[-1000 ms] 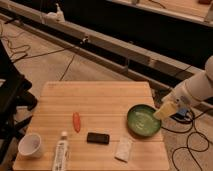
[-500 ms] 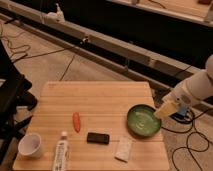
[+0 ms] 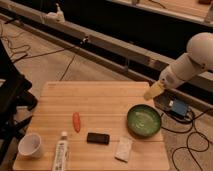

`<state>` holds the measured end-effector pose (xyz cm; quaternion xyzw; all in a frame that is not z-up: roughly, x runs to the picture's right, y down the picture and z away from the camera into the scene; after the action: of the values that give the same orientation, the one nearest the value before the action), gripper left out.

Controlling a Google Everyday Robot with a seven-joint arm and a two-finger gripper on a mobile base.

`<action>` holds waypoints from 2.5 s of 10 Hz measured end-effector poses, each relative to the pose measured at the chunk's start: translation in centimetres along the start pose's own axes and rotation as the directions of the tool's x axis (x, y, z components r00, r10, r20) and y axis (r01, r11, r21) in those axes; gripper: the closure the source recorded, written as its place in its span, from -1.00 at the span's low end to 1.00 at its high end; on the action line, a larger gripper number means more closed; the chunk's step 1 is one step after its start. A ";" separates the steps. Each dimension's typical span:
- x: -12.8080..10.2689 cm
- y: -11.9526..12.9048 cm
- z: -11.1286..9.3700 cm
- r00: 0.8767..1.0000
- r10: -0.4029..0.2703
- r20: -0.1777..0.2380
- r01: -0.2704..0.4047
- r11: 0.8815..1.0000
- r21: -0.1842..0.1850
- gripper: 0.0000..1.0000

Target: Stand the bottle upright

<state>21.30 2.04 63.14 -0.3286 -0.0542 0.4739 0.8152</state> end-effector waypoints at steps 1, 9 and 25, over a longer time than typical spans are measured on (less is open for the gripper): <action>-0.6 -0.4 1.5 0.999 0.043 -0.002 -0.043 0.999 0.006 -0.31; -3.9 3.0 8.8 0.984 0.164 0.069 -0.174 0.970 0.173 -0.31; -7.8 17.4 20.0 0.998 0.001 -0.064 -0.003 1.000 -0.031 -0.31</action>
<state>-3.79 11.31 70.22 -0.3563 -0.0350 0.4629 0.8109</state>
